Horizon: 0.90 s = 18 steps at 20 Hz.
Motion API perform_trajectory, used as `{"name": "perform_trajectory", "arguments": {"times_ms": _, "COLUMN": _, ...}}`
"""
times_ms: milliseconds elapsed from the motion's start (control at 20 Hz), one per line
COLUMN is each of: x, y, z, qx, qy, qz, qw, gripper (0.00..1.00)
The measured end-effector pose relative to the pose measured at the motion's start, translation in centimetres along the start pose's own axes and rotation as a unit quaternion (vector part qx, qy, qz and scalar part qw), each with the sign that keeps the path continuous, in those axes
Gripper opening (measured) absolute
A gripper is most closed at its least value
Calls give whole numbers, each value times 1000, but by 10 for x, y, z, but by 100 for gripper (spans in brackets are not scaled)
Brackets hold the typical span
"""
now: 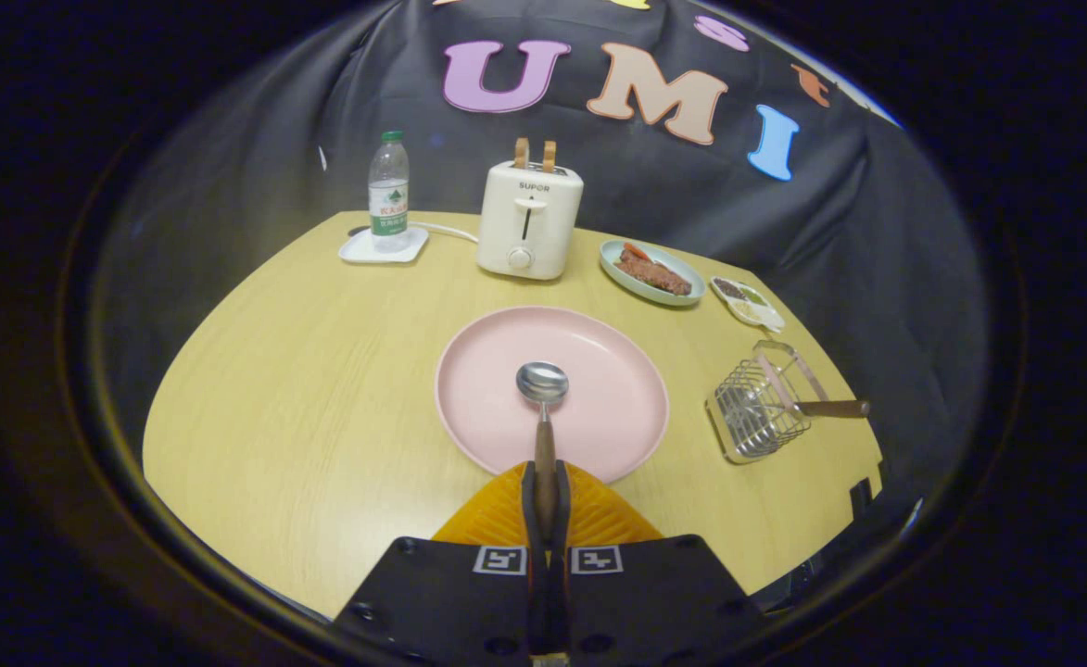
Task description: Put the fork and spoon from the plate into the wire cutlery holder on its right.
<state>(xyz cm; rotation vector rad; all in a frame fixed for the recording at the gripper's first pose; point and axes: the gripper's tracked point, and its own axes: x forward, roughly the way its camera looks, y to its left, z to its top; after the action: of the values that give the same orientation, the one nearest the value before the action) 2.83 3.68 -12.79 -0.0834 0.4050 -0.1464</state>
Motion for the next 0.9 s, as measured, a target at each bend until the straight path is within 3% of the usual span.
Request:
{"name": "perform_trajectory", "arguments": {"times_ms": 200, "x": -18, "y": -23, "z": 19, "qx": -9, "qy": 17, "qz": -9, "qw": 1000, "gripper": 3}}
{"name": "perform_trajectory", "arguments": {"times_ms": 500, "x": -45, "y": -89, "z": 64, "qx": 14, "qy": 40, "qz": -68, "qw": 997, "gripper": 3}}
{"name": "perform_trajectory", "arguments": {"times_ms": 900, "x": -56, "y": -172, "z": 84, "qx": 79, "qy": 115, "qz": -114, "qw": 984, "gripper": 4}}
